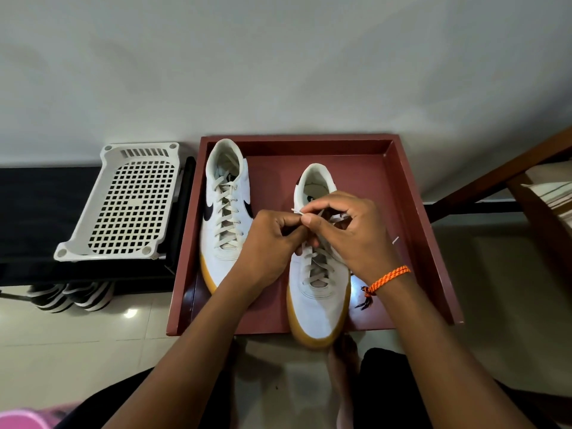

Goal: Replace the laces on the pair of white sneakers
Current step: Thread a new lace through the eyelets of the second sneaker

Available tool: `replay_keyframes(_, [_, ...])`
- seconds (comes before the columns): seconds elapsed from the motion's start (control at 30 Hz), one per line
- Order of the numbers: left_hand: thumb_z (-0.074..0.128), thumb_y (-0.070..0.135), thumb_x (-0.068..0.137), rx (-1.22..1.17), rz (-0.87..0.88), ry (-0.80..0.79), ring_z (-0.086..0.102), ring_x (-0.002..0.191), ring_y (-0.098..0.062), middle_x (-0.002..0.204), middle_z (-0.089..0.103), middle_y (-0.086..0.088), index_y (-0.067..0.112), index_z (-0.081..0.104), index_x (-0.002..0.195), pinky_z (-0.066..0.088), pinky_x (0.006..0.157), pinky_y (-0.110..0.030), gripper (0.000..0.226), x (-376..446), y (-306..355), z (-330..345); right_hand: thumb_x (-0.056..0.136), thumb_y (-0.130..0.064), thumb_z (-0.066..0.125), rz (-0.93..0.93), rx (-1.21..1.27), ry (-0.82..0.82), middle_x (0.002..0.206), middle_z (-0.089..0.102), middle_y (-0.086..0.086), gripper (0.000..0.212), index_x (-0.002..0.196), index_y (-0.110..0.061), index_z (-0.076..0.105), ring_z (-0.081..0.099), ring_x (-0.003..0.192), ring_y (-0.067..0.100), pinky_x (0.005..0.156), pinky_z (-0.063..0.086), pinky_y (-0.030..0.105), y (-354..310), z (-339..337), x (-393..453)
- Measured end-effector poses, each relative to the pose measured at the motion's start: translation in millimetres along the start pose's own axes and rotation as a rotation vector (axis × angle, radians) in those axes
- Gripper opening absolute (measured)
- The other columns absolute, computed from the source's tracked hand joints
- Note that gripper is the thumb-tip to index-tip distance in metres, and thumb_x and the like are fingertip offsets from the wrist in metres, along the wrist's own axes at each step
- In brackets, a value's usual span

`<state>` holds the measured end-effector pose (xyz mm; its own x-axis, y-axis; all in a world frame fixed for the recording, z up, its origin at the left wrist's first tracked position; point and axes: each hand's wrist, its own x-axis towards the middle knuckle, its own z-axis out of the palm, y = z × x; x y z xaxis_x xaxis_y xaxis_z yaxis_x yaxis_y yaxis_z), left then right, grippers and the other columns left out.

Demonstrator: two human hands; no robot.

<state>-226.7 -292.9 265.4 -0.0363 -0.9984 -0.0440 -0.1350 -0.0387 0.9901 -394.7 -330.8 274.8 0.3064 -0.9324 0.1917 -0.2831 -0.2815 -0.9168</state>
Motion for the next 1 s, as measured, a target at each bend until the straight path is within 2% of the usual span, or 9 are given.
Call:
replay_keyframes(0.13, [0.061, 0.000, 0.102, 0.103, -0.001, 0.009, 0.065, 0.062, -0.015, 0.068, 0.074, -0.001, 0.010, 0.080, 0.078, 0.054, 0.065, -0.032, 0.033, 1.0, -5.7, -0.7, 0.091, -0.007, 0.080, -0.016, -0.067, 0.044, 0.092, 0.073, -0.003, 0.006, 0.093, -0.013, 0.079, 0.071, 0.082, 0.018, 0.071, 0.058, 0.029, 0.8, 2.7, 0.0])
replay_keyframes(0.2, [0.066, 0.008, 0.103, 0.111, -0.002, 0.000, 0.068, 0.065, -0.020, 0.071, 0.076, -0.001, 0.013, 0.083, 0.082, 0.056, 0.067, -0.035, 0.028, 2.0, -6.6, -2.1, 0.093, -0.007, 0.077, -0.012, -0.070, 0.078, 0.087, 0.073, -0.004, 0.008, 0.091, -0.015, 0.076, 0.072, 0.080, 0.019, 0.071, 0.059, 0.036, 0.2, 4.9, -0.6])
replay_keyframes(0.27, [0.072, 0.015, 0.102, 0.106, -0.001, -0.017, 0.067, 0.065, -0.012, 0.073, 0.077, 0.000, 0.014, 0.085, 0.090, 0.053, 0.065, -0.027, 0.018, 2.2, -3.9, -4.0, 0.093, -0.009, 0.076, -0.010, -0.101, 0.156, 0.083, 0.075, -0.006, 0.008, 0.091, -0.016, 0.076, 0.073, 0.077, 0.016, 0.070, 0.060, 0.040, 0.7, 5.1, -1.5])
replay_keyframes(0.33, [0.075, 0.020, 0.100, 0.104, -0.008, 0.006, 0.064, 0.060, -0.003, 0.071, 0.076, 0.002, 0.015, 0.085, 0.090, 0.050, 0.065, -0.022, 0.015, 2.5, -1.7, -5.6, 0.092, -0.010, 0.077, -0.046, -0.282, 0.256, 0.086, 0.077, -0.007, 0.007, 0.094, -0.015, 0.079, 0.072, 0.078, 0.011, 0.073, 0.058, 0.035, 3.0, 1.2, -1.9])
replay_keyframes(0.5, [0.074, 0.025, 0.100, 0.249, -0.081, 0.238, 0.063, 0.054, -0.006, 0.068, 0.074, 0.006, 0.023, 0.081, 0.085, 0.054, 0.061, -0.032, 0.017, 4.2, -6.5, -6.9, 0.097, -0.014, 0.074, -0.082, -0.629, 0.251, 0.094, 0.074, 0.003, 0.007, 0.101, -0.013, 0.079, 0.067, 0.085, 0.024, 0.071, 0.057, 0.045, 12.6, 1.8, -3.3])
replay_keyframes(0.6, [0.072, 0.028, 0.099, 0.354, -0.099, 0.323, 0.062, 0.054, -0.003, 0.068, 0.073, 0.013, 0.028, 0.079, 0.082, 0.056, 0.059, -0.032, 0.019, 3.2, -9.3, -6.7, 0.094, -0.016, 0.075, -0.060, -0.715, 0.210, 0.101, 0.062, 0.000, 0.002, 0.095, -0.016, 0.078, 0.055, 0.097, 0.024, 0.072, 0.052, 0.042, 10.0, 8.1, -3.8])
replay_keyframes(0.73, [0.072, 0.030, 0.099, 0.408, -0.115, 0.316, 0.061, 0.053, 0.000, 0.069, 0.074, 0.015, 0.031, 0.083, 0.087, 0.047, 0.057, -0.025, 0.016, 0.6, -9.5, -5.0, 0.085, -0.017, 0.084, 0.064, -0.655, 0.206, 0.127, 0.055, -0.004, 0.009, 0.086, -0.025, 0.080, 0.045, 0.115, 0.022, 0.088, 0.040, 0.032, 10.4, 13.7, -2.7])
replay_keyframes(0.87, [0.073, 0.030, 0.099, 0.419, -0.095, 0.304, 0.062, 0.055, 0.003, 0.071, 0.075, 0.017, 0.030, 0.085, 0.090, 0.042, 0.055, -0.020, 0.015, 0.8, -8.0, -3.7, 0.081, -0.015, 0.085, 0.155, -0.549, 0.226, 0.133, 0.055, -0.008, 0.016, 0.080, -0.029, 0.078, 0.044, 0.121, 0.024, 0.098, 0.042, 0.042, 12.9, 20.5, -2.8])
replay_keyframes(1.0, [0.074, 0.029, 0.098, 0.409, -0.079, 0.308, 0.068, 0.061, 0.000, 0.068, 0.074, 0.017, 0.030, 0.085, 0.091, 0.053, 0.058, -0.026, 0.014, 0.5, -8.9, -2.1, 0.083, -0.013, 0.084, 0.278, -0.345, 0.260, 0.132, 0.055, -0.010, 0.026, 0.078, -0.037, 0.075, 0.040, 0.121, 0.020, 0.105, 0.041, 0.047, 13.5, 26.9, -3.0])
